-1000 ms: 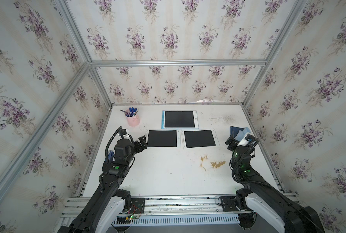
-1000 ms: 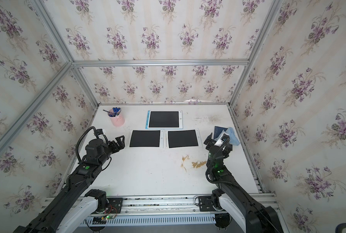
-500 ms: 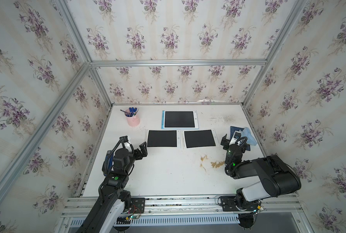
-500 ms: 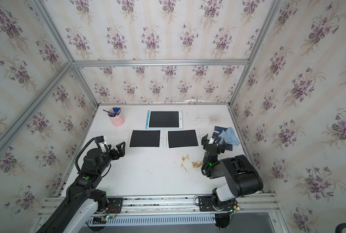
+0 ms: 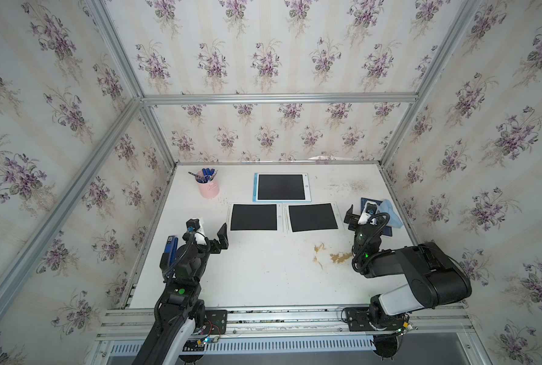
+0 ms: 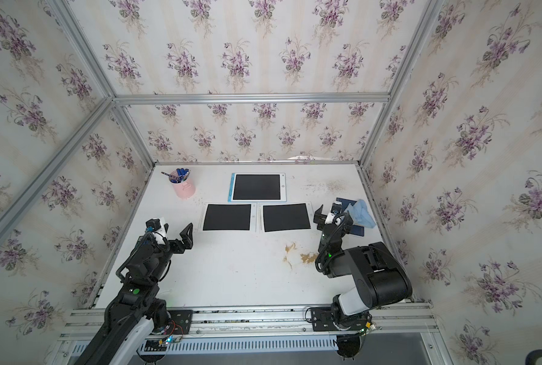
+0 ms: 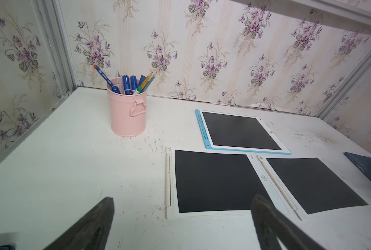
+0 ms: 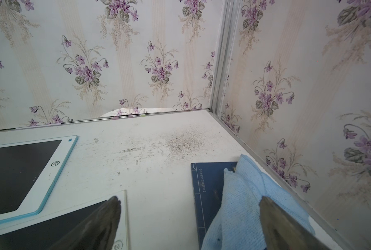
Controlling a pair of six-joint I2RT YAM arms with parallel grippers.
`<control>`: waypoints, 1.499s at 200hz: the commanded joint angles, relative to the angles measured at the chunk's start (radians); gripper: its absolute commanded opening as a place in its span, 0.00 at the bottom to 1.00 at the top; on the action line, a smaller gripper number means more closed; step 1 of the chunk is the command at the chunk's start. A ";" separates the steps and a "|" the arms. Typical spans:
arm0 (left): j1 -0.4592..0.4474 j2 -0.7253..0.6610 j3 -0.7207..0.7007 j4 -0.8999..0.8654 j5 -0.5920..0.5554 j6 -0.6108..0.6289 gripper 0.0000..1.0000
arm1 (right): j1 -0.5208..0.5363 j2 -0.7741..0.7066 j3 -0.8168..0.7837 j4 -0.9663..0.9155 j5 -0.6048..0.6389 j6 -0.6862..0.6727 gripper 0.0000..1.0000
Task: Wipe the drawing tablet
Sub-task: Reset both arms
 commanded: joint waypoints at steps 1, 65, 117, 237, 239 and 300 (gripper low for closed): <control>0.001 0.033 -0.013 0.070 -0.088 0.089 1.00 | -0.001 0.000 0.007 0.019 -0.004 -0.013 1.00; 0.004 0.244 -0.182 0.631 -0.053 0.297 1.00 | 0.003 -0.015 -0.065 0.128 -0.080 -0.044 1.00; 0.003 0.306 -0.153 0.639 -0.047 0.292 1.00 | -0.068 -0.027 -0.180 0.311 -0.139 0.045 1.00; 0.006 0.497 -0.134 0.715 -0.071 0.253 1.00 | -0.154 0.039 -0.012 0.046 -0.261 0.102 1.00; 0.005 0.508 -0.133 0.720 -0.073 0.253 1.00 | -0.153 0.034 -0.012 0.036 -0.262 0.103 1.00; 0.006 0.818 -0.034 0.877 -0.012 0.318 1.00 | -0.137 0.029 -0.005 0.019 -0.248 0.088 1.00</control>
